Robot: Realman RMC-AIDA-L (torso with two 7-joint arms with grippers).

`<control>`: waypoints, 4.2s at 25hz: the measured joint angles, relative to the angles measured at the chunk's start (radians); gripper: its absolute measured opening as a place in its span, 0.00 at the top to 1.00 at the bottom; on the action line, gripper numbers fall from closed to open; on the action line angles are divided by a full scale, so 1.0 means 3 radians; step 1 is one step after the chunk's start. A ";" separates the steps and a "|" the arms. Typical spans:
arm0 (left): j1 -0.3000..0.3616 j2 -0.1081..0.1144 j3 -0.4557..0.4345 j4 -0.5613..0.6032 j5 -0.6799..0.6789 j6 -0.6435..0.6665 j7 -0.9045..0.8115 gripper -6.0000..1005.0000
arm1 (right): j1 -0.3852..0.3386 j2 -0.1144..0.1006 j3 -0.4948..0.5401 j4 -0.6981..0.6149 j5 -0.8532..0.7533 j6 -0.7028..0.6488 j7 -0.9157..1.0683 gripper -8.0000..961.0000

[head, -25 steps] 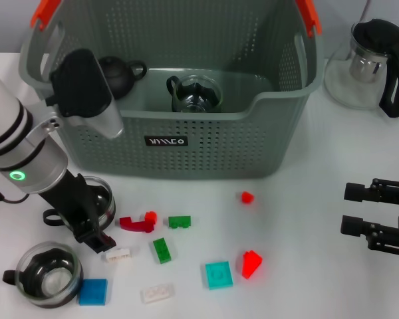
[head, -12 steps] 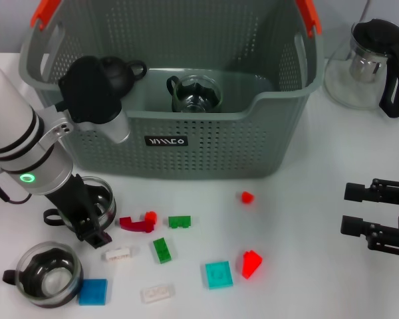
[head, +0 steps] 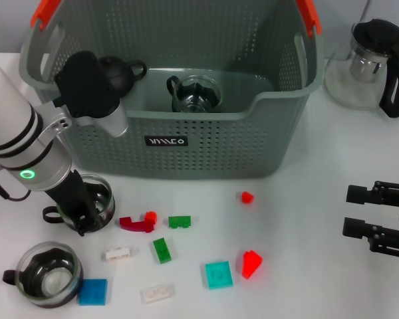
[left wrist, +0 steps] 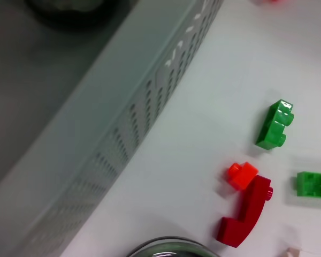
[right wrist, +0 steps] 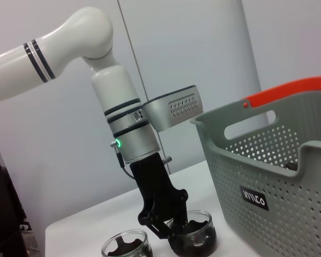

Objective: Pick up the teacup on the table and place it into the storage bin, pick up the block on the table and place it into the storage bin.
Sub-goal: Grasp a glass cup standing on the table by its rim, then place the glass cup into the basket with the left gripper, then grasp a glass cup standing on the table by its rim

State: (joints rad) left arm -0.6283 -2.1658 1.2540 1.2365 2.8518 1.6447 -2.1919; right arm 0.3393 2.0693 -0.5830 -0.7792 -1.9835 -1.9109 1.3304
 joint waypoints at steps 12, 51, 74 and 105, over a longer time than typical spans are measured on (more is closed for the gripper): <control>0.0001 0.0005 -0.0718 0.0286 -0.0558 0.0945 0.0563 0.96 | 0.0004 -0.0016 0.0012 0.0002 0.0000 -0.0016 0.0008 0.37; -0.1920 0.0445 -0.0700 -0.1215 -0.0672 -0.0524 -0.0795 0.96 | 0.0014 -0.0041 0.0057 0.0089 -0.0004 0.0014 0.0009 0.37; -0.1697 0.0294 -0.0870 -0.1025 -0.0682 -0.0781 -0.0822 0.65 | 0.0018 -0.0051 0.0085 0.0169 -0.0087 0.0014 0.0009 0.37; 0.0876 0.0783 -0.1484 -0.0330 -0.2780 0.1338 0.0922 0.45 | 0.0079 -0.0069 0.0087 0.0154 -0.0085 0.0000 0.0040 0.37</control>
State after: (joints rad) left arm -0.3656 -1.9308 0.8090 1.1374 2.0178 2.0460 -1.9154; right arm 0.3632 2.0486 -0.5569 -0.7331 -2.0090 -1.9110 1.3425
